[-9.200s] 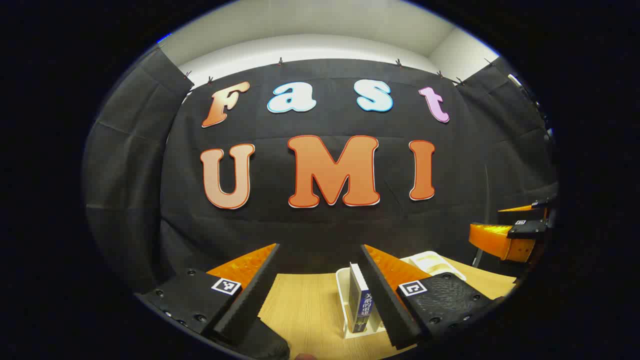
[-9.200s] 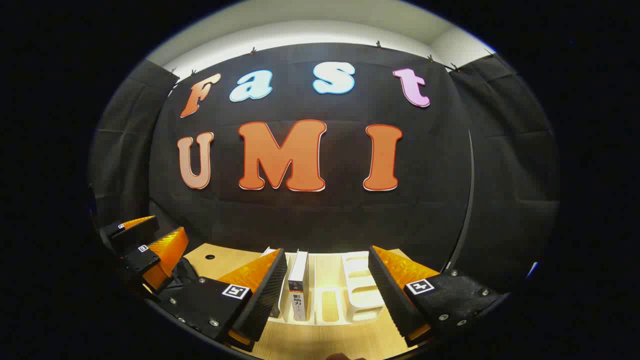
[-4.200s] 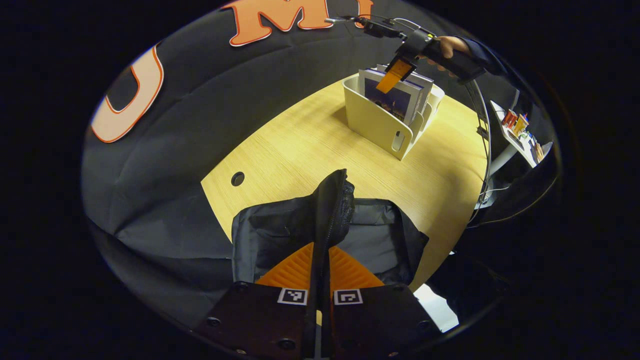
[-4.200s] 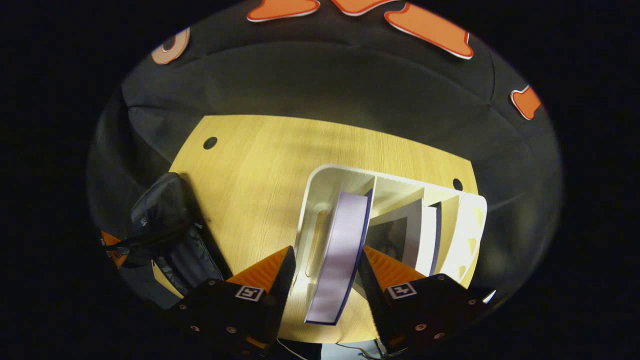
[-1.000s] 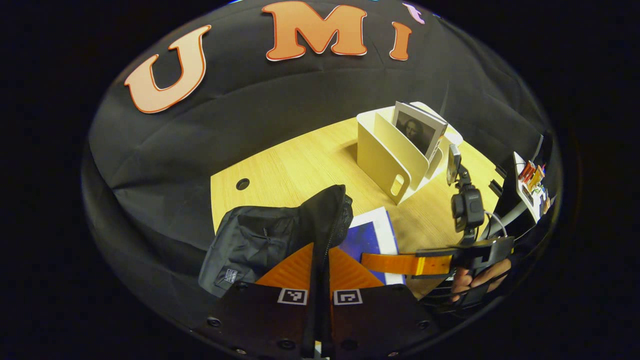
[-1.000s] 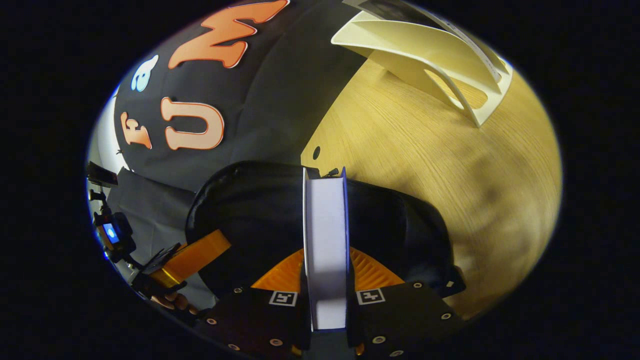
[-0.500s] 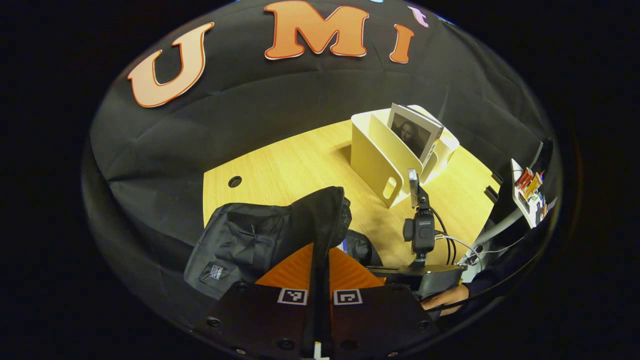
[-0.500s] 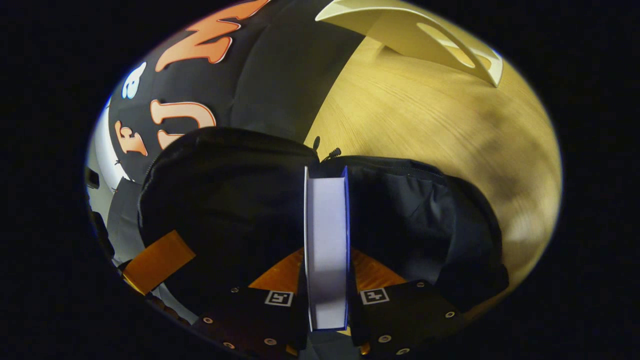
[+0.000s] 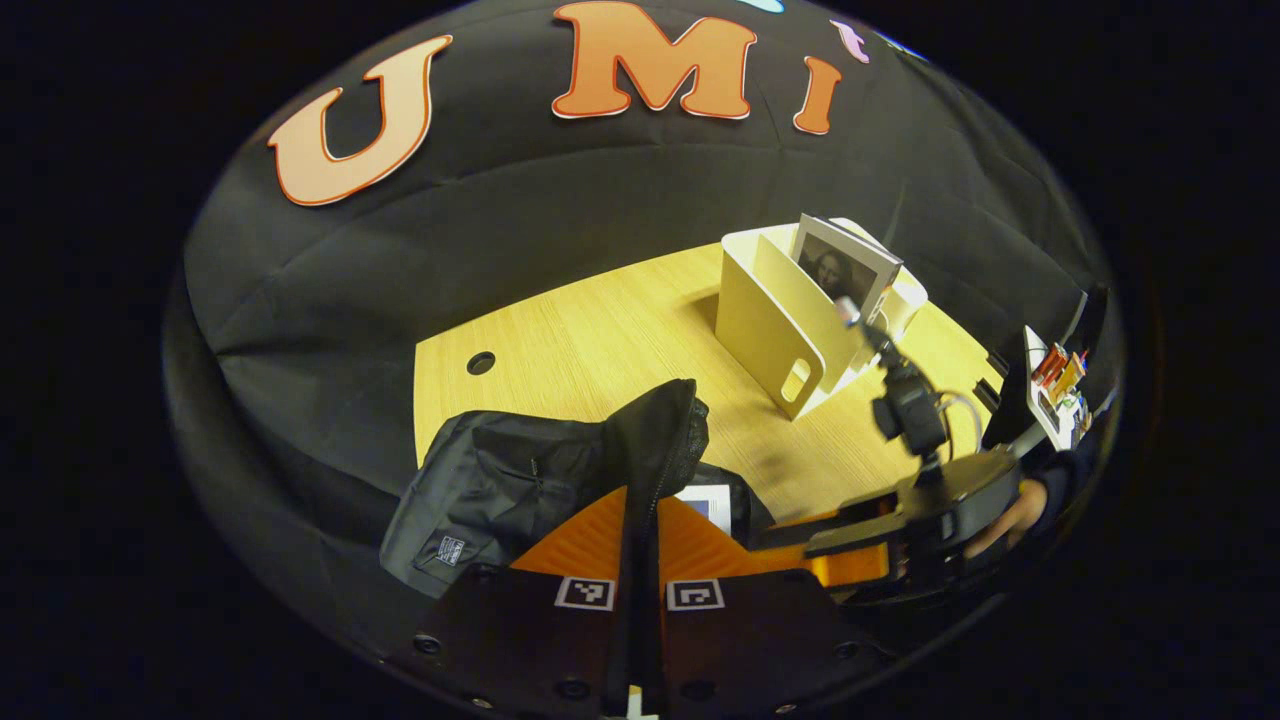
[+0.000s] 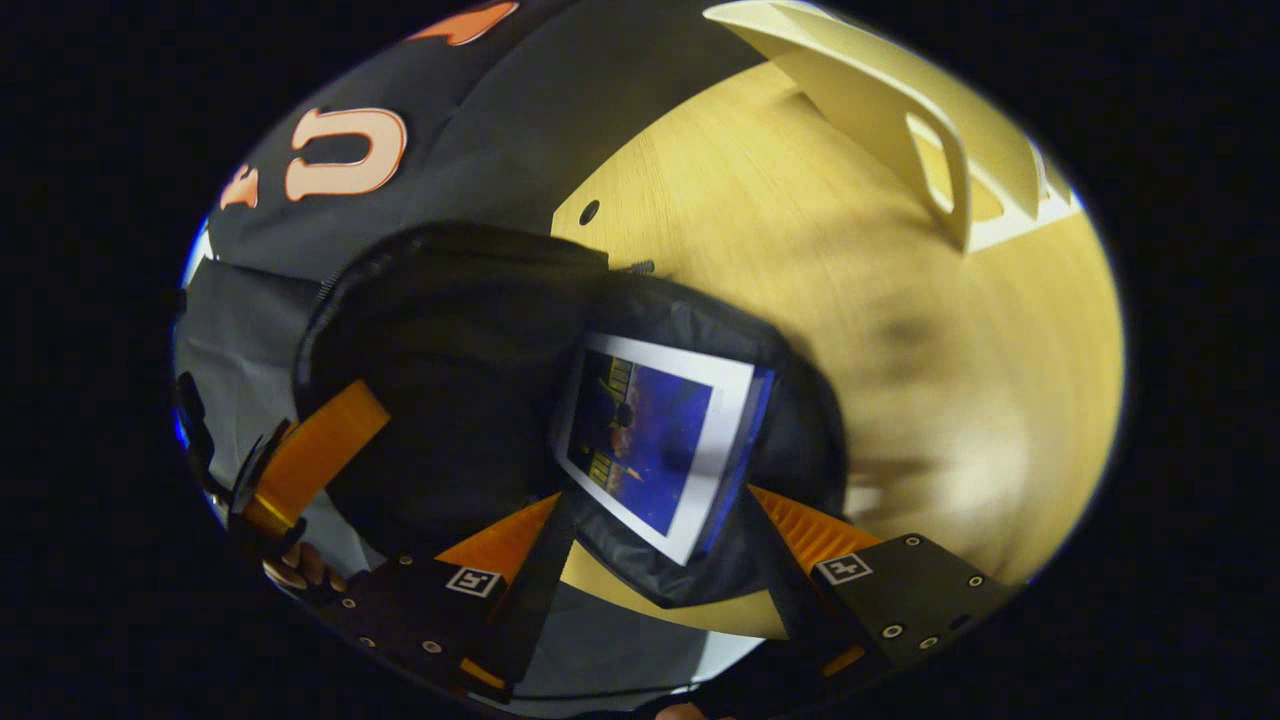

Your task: Open the schoolbag, grab two books from the bookshelf and put them into the schoolbag.

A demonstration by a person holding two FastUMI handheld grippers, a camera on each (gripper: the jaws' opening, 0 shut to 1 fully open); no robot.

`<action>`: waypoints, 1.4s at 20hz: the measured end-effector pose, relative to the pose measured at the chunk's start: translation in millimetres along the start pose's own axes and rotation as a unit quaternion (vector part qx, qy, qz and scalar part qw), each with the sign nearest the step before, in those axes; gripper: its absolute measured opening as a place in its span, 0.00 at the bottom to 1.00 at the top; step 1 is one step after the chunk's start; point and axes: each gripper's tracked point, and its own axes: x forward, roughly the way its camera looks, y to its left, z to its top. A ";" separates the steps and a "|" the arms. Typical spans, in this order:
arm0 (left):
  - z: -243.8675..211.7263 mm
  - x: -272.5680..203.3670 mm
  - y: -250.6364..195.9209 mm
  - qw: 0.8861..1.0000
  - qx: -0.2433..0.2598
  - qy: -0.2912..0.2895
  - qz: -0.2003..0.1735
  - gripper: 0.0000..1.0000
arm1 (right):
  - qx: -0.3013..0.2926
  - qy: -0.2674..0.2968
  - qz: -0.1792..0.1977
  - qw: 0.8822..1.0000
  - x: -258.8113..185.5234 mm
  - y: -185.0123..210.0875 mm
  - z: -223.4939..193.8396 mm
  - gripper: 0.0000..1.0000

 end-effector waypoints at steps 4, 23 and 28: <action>-6.2 -1.0 1.4 1.000 0.020 0.002 -0.010 0.05 | -0.047 -0.041 -0.057 0.996 -70.6 -23.5 40.3 0.98; -12.9 8.8 -11.3 0.998 -0.015 0.047 0.045 0.05 | -0.196 -0.039 -0.204 0.959 -242.0 -106.6 249.7 0.98; -15.8 8.4 -14.2 0.996 -0.032 0.058 0.063 0.05 | -0.205 0.009 -0.210 0.956 -207.4 -123.0 285.7 0.99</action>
